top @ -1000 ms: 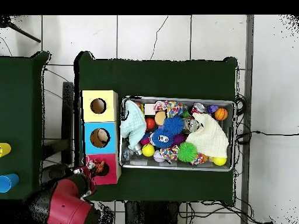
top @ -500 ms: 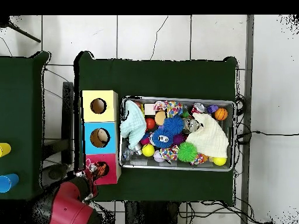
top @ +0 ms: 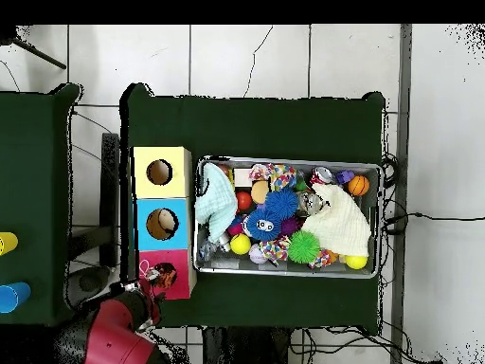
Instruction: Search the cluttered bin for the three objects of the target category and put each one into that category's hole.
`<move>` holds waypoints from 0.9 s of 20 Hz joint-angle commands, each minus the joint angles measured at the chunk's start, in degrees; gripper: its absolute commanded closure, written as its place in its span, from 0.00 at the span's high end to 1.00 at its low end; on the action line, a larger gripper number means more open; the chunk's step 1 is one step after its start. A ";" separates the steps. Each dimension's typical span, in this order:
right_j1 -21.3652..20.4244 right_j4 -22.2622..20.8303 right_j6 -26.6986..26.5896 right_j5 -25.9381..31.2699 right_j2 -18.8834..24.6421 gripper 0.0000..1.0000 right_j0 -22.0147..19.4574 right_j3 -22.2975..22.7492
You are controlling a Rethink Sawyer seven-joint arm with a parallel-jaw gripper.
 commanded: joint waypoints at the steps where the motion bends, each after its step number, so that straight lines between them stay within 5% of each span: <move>1: 0.50 -0.26 11.68 -3.29 6.55 1.00 -0.59 1.99; 9: -0.95 -0.95 12.05 1.12 4.73 1.00 -0.64 1.32; 18: -7.15 -7.69 8.75 14.19 -3.41 1.00 -1.29 -4.34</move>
